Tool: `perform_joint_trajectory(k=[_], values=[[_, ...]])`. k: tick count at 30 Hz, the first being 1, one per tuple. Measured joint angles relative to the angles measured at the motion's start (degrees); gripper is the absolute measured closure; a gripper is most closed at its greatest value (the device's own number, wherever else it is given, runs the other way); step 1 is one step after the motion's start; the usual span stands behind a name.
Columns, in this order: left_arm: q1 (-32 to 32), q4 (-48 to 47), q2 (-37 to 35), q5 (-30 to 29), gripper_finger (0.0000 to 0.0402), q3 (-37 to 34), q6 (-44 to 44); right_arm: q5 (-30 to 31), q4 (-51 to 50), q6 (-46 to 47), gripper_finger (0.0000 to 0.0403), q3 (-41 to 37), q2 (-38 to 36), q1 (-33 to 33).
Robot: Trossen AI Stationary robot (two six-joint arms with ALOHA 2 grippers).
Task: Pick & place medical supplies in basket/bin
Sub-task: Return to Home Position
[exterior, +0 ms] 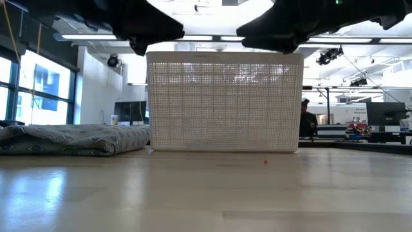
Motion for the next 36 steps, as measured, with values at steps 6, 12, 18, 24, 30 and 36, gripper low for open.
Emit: perform_joint_trajectory(k=[6,12,18,24,30,36], values=[[0.0,-0.3,-0.1,0.1,0.0284,0.1,-0.8,-0.1,-3.6,2.6,0.0121,0.0,0.0,-0.4],[-0.4,-4.1,-2.7,0.1,0.0284,0.1,-1.3,0.5,-8.0,3.1,0.0121,0.0,-3.0,0.1],[-0.5,-12.7,-9.0,0.0,0.0284,-0.1,-2.7,3.0,-16.0,6.7,0.0121,0.0,-7.2,0.9],[-0.4,-13.3,-9.3,0.0,0.0284,-1.3,-3.6,3.0,-18.9,8.2,0.0121,0.0,-7.1,0.9],[-0.4,-16.0,-10.2,0.0,0.0284,-1.4,-3.6,4.1,-23.3,8.9,0.0121,0.0,-8.2,0.9],[-0.4,-21.3,-13.9,-0.5,0.0284,-1.5,-3.6,1.5,-30.1,9.7,0.0121,0.0,-13.1,0.7]])
